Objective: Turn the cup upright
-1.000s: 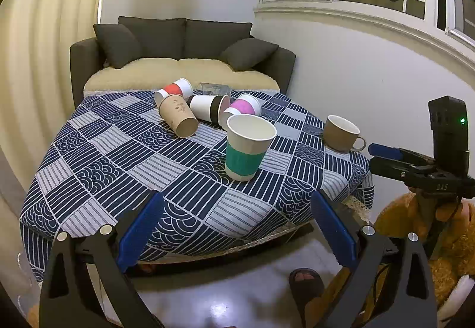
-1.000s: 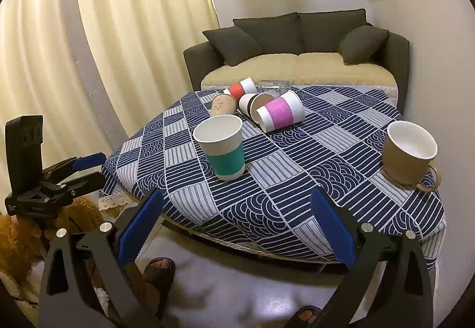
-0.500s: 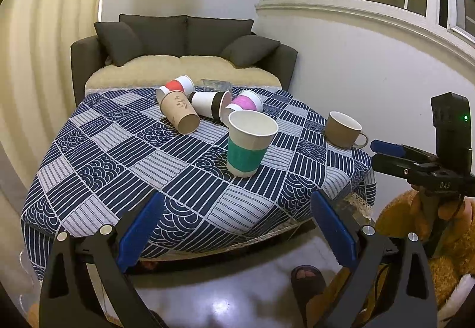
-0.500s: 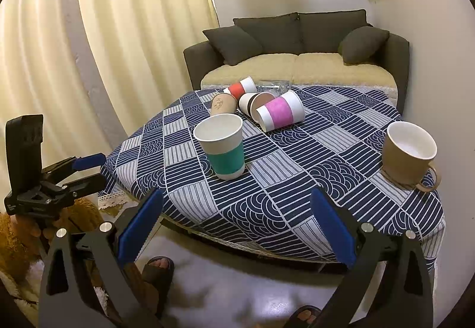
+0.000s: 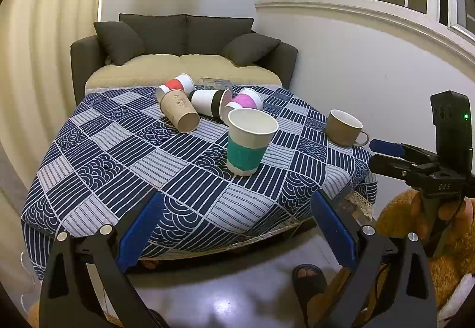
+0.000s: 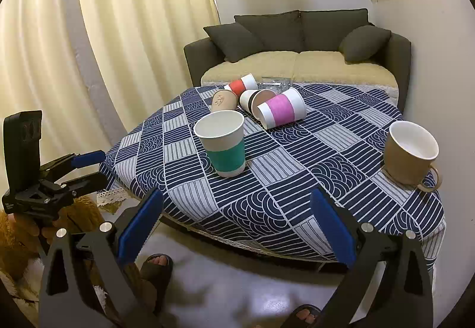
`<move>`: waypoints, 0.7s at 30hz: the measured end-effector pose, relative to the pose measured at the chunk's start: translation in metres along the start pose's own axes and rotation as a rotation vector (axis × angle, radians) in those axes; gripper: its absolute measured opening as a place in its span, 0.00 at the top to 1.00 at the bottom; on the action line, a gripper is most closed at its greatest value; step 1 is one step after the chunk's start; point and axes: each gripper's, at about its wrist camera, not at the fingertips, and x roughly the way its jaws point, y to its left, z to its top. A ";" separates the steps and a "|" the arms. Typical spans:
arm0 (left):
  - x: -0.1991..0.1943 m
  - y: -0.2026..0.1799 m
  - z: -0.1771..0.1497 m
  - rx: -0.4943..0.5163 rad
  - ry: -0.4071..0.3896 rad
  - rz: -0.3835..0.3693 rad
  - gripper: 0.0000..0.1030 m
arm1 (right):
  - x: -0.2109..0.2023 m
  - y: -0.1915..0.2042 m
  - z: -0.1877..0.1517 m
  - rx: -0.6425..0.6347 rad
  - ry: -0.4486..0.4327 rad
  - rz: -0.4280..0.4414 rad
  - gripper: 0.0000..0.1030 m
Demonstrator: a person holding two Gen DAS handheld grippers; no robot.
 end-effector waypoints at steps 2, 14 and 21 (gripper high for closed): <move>0.000 -0.001 0.000 0.002 0.002 0.004 0.06 | 0.000 0.000 0.000 -0.001 -0.001 0.000 0.05; 0.001 -0.002 -0.001 0.012 0.009 0.001 0.06 | 0.001 0.000 0.000 -0.001 0.004 -0.001 0.05; 0.001 -0.002 -0.001 0.009 0.010 0.000 0.06 | 0.003 0.001 0.000 -0.003 0.005 0.002 0.05</move>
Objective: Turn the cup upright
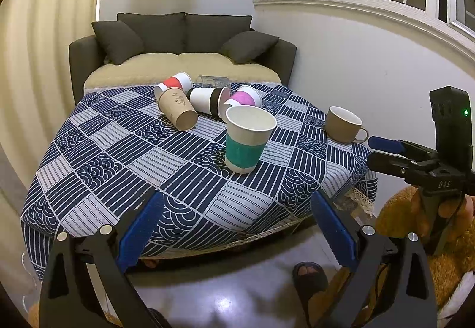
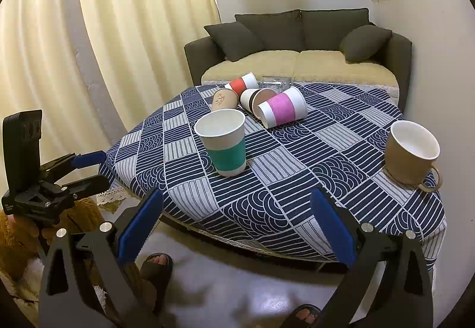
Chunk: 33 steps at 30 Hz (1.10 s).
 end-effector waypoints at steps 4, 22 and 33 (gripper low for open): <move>0.000 0.000 0.000 -0.001 -0.001 -0.003 0.06 | 0.000 0.001 0.000 -0.001 0.000 -0.001 0.05; -0.002 -0.004 0.002 0.002 -0.010 0.001 0.06 | -0.001 0.003 0.000 -0.009 -0.015 0.001 0.05; -0.004 -0.003 0.003 -0.002 -0.023 0.001 0.06 | -0.002 0.004 0.001 -0.012 -0.024 0.002 0.05</move>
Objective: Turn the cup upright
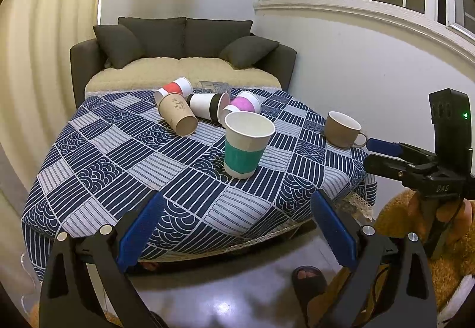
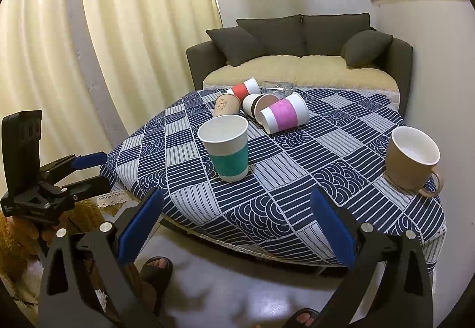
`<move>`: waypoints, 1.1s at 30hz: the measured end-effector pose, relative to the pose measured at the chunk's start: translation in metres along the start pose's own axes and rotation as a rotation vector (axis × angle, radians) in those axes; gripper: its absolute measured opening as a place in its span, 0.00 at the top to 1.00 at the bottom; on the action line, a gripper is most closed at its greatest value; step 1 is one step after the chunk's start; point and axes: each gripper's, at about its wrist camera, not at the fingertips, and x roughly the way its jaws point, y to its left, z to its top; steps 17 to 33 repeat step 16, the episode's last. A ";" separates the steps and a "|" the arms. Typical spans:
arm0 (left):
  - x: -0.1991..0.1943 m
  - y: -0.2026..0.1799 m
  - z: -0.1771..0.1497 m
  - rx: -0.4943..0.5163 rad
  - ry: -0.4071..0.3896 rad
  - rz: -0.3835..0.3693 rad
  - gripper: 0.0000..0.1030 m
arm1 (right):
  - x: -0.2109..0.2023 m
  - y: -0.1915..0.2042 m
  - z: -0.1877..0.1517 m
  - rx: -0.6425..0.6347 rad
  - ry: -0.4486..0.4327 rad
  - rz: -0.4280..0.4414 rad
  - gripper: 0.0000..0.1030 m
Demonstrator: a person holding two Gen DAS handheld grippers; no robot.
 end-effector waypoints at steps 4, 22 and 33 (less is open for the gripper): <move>0.000 0.000 0.000 -0.002 0.000 0.002 0.06 | -0.002 0.000 0.000 0.002 -0.006 -0.002 0.05; 0.000 -0.002 0.000 0.002 -0.006 0.003 0.06 | -0.006 -0.001 0.001 0.007 -0.026 0.002 0.05; 0.000 -0.002 0.000 0.002 -0.006 0.003 0.06 | -0.006 -0.001 0.001 0.007 -0.026 0.002 0.05</move>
